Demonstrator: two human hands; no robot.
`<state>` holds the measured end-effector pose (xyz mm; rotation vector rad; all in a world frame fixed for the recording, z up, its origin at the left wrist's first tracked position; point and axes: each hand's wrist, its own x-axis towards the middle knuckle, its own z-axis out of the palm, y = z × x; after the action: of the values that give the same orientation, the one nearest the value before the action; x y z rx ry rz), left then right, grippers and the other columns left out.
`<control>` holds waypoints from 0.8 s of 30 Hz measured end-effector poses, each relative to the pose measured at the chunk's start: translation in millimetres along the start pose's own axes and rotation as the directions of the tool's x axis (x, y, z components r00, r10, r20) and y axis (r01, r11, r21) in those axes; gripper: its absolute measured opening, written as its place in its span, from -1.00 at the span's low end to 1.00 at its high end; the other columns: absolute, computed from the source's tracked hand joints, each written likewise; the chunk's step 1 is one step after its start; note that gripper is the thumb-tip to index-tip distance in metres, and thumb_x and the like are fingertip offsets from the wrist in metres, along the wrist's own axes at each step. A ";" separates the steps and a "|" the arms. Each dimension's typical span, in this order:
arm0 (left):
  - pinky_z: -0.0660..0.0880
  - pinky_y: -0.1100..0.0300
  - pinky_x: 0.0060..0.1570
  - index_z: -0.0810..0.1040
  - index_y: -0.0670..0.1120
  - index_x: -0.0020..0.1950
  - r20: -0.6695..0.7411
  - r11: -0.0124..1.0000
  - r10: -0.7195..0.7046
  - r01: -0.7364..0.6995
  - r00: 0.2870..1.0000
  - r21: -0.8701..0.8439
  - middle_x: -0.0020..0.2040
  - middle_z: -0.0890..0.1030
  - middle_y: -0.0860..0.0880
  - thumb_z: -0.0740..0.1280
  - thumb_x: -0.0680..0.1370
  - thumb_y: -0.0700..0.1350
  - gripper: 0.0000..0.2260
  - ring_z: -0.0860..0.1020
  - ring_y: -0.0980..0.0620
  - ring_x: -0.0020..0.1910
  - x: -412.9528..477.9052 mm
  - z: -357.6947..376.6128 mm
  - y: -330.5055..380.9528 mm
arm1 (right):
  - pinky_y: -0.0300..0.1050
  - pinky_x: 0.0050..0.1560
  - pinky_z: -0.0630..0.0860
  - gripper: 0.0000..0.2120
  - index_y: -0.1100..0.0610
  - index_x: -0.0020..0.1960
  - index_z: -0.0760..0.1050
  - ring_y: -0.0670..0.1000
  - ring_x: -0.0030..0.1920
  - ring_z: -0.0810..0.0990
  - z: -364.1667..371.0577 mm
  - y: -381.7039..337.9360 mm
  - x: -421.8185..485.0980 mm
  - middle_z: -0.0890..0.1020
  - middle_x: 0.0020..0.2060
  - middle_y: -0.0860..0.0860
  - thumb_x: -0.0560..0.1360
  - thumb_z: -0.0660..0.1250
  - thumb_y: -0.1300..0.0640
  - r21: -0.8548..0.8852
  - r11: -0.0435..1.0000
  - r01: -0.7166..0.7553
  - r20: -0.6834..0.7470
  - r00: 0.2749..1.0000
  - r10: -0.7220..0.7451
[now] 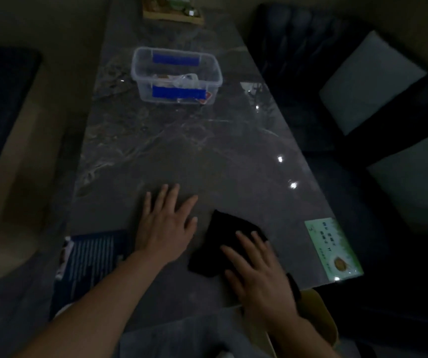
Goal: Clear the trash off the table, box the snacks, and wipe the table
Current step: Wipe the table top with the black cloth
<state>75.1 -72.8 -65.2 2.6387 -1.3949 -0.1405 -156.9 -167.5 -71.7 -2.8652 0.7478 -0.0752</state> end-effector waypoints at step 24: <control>0.08 -0.32 0.47 0.12 0.29 0.55 0.050 0.986 -0.119 0.113 0.992 0.122 0.59 0.20 -0.05 0.04 0.55 0.31 -0.45 0.11 -0.14 0.58 26.0 12.9 14.1 | 0.36 0.53 -0.04 -0.47 -0.17 0.58 0.15 0.34 0.57 0.05 -34.3 144.4 275.5 0.18 0.61 0.08 0.64 -0.02 -0.25 0.058 0.912 -0.406 -0.012 0.913 0.408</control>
<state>76.3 -103.4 -75.7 2.8362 -1.3046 -0.1517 10.9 -431.5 -63.8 -2.5973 1.3084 -0.0710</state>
